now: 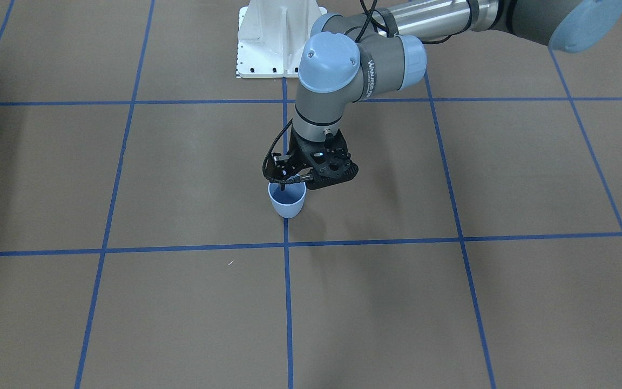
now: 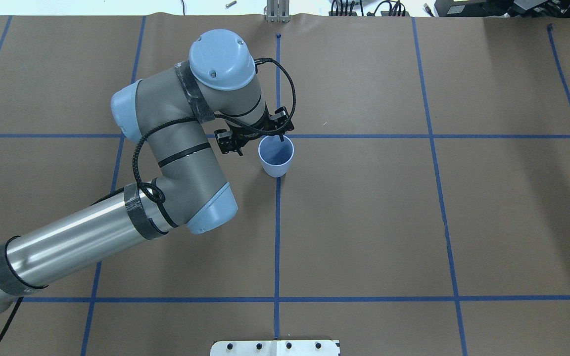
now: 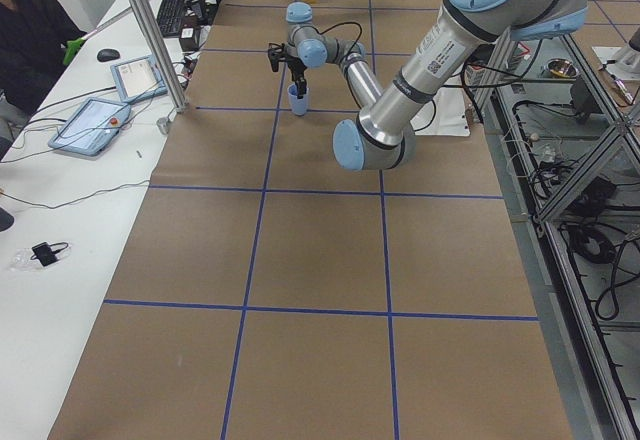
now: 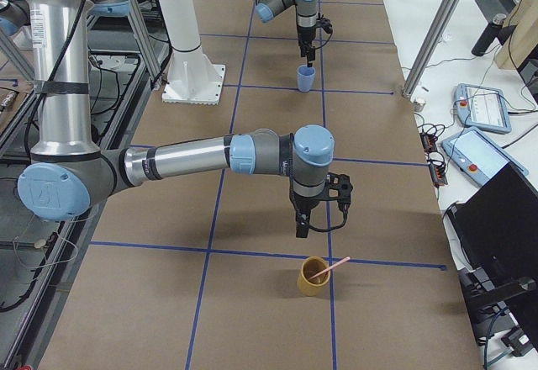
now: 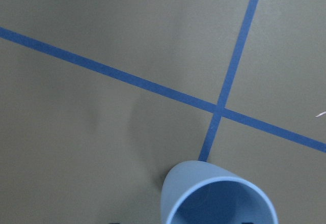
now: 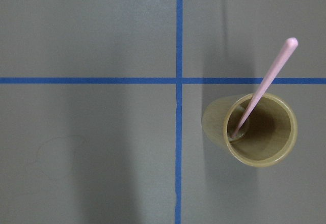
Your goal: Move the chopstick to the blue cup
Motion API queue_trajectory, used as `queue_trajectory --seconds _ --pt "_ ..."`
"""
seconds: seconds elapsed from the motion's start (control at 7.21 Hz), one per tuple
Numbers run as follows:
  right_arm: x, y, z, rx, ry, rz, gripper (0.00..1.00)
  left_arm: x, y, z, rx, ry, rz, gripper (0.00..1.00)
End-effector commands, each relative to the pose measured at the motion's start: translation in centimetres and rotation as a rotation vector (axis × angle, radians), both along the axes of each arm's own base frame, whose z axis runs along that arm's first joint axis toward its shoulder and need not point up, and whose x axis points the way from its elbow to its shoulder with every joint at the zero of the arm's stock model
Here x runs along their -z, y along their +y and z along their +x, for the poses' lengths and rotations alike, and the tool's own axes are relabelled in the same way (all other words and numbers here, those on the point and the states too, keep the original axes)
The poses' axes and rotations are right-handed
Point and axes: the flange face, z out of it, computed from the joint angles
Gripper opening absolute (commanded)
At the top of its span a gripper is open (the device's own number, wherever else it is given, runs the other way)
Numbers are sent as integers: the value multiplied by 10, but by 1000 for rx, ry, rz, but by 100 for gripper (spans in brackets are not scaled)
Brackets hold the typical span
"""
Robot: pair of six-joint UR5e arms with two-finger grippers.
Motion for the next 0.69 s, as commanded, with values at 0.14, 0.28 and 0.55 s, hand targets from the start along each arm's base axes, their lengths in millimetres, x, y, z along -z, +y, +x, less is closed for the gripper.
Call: queue_trajectory --seconds 0.14,0.28,0.55 --pt "-54 -7 40 101 5 61 100 -9 -13 -43 16 6 58 99" --pt "-67 -38 61 61 0 24 100 -9 -16 -48 22 5 60 99" --pt "-85 -85 67 36 -16 -41 100 -7 -23 -58 28 5 74 99"
